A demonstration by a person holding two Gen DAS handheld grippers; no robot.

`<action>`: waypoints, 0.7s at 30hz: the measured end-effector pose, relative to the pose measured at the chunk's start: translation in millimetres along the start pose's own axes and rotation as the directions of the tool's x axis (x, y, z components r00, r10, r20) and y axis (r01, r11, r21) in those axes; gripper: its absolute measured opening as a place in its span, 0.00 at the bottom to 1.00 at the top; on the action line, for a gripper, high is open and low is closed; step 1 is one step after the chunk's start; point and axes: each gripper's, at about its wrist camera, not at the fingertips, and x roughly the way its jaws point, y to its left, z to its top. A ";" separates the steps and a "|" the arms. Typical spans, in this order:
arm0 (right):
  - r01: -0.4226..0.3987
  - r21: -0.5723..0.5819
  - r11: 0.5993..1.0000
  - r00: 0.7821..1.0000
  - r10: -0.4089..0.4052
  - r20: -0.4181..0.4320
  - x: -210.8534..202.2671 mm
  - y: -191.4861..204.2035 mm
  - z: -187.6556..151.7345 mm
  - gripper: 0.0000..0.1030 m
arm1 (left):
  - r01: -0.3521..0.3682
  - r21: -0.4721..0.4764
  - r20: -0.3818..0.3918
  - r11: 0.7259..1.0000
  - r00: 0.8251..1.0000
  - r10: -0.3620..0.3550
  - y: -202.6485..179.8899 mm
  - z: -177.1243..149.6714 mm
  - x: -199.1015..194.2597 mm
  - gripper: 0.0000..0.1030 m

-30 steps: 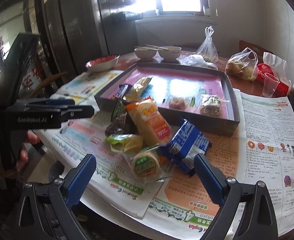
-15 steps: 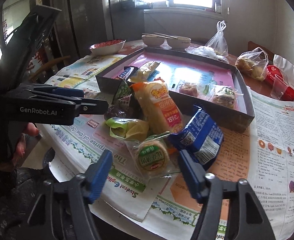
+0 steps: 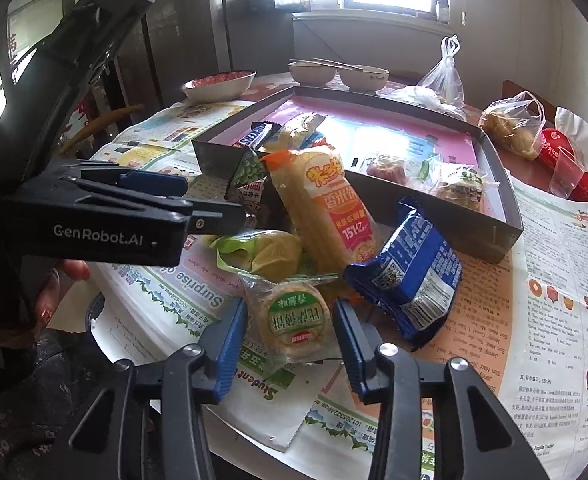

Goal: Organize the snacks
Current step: 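Grasp a round wrapped chocolate with left tool while right tool grasps green-labelled cake pack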

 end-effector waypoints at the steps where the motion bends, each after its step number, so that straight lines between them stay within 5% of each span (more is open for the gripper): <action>1: -0.001 -0.002 1.000 1.000 0.001 -0.001 0.1 0.8 -0.3 0.43 | 0.001 -0.001 0.000 1.000 1.000 -0.001 -0.3 0.5 0.5 0.75; 11: 0.003 0.007 1.000 1.000 -0.003 -0.010 5.8 -0.4 -1.2 0.37 | 0.069 -0.018 -0.022 0.997 0.997 -0.070 0.2 -1.3 6.3 0.74; 21: 0.011 -0.001 1.000 1.000 -0.011 -0.019 6.5 -0.7 -2.9 0.34 | 0.147 -0.027 -0.047 0.989 0.988 -0.149 -0.9 -3.8 6.2 0.59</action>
